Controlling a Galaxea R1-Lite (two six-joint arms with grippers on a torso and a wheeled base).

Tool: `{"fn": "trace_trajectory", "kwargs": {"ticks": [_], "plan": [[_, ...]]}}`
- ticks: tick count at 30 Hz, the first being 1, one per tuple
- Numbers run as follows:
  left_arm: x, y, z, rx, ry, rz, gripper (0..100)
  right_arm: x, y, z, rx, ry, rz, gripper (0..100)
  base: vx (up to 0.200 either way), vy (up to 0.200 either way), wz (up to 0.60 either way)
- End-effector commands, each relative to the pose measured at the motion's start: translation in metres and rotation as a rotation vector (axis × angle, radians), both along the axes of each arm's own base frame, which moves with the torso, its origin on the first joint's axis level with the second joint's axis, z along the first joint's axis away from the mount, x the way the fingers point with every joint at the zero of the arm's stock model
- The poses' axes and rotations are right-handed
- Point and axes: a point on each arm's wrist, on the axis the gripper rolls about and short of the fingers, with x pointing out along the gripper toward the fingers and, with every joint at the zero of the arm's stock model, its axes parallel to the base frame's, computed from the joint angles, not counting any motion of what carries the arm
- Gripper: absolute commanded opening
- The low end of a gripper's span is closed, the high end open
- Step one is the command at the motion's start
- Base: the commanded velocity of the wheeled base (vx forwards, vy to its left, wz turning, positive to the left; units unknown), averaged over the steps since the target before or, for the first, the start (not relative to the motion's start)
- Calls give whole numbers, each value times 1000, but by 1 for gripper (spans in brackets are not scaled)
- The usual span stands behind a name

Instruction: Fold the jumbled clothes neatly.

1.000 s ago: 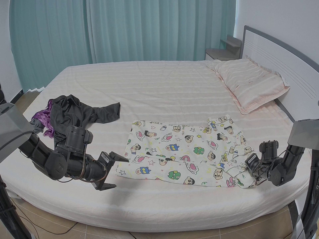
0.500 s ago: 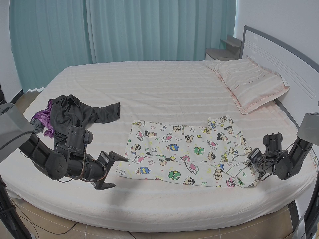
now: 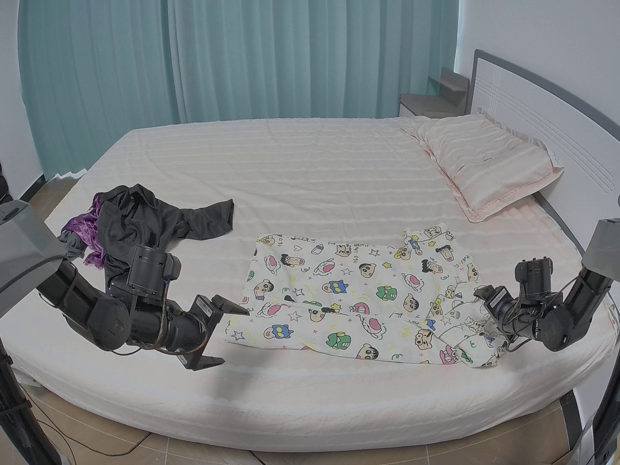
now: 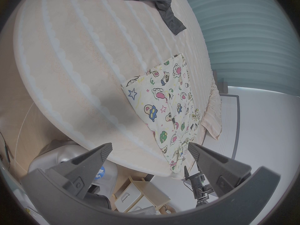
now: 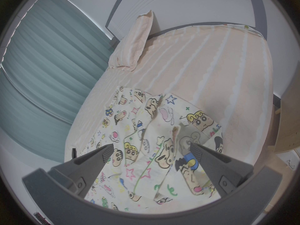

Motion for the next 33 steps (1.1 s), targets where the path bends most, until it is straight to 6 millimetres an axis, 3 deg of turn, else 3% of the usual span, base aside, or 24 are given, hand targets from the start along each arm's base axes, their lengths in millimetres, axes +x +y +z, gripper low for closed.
{"fn": "trace_trajectory", "kwargs": {"ticks": [1,4,8,15,33], "plan": [[0,0,-1,0,3,-1,100,-14,15,24,26,-59,37,100,0,0,0],[0,0,-1,0,3,0,100,-21,28,24,84,-51,40,100,0,0,0],[0,0,-1,0,3,-1,100,-24,38,8,136,7,32,100,0,0,0],[0,0,-1,1,2,-2,100,-19,38,-19,132,57,16,100,0,0,0],[0,0,-1,2,2,-1,100,-6,33,-40,139,-23,2,100,0,0,0]]}}
